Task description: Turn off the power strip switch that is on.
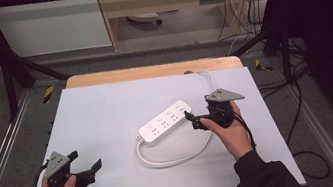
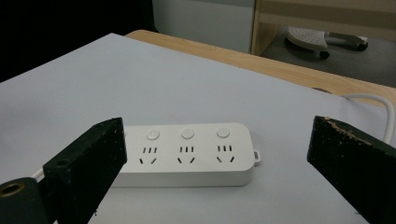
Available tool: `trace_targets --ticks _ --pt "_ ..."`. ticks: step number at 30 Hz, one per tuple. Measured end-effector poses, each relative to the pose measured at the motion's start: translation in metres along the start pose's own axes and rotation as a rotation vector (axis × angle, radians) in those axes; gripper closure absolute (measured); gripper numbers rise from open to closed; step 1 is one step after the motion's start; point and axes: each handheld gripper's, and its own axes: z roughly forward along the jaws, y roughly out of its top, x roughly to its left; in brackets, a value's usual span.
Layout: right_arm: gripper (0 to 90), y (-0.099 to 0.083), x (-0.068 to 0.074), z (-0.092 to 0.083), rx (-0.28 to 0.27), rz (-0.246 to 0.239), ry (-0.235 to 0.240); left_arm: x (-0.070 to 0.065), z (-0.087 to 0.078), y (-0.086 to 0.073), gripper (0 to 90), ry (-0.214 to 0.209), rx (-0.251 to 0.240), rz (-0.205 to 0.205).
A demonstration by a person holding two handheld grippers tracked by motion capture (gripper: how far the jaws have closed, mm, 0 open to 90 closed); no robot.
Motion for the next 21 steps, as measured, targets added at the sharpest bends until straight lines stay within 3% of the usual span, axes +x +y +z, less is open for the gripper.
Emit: trace_targets --ticks 6,8,12,21 --pt "7.9 0.005 0.001 0.011 -0.01 0.009 0.006 0.0 0.0 0.0 5.5 0.002 0.004 0.011" --pt "15.7 0.007 0.001 0.017 -0.013 0.021 0.017 0.0 0.001 0.0 5.6 -0.001 0.004 0.012" --pt "18.7 0.011 0.005 0.026 -0.018 0.02 0.027 0.0 0.0 0.0 5.6 -0.001 0.001 0.01" --pt "13.3 0.018 0.01 0.039 -0.017 0.015 0.024 0.0 0.0 0.0 5.6 -0.004 -0.003 0.003"
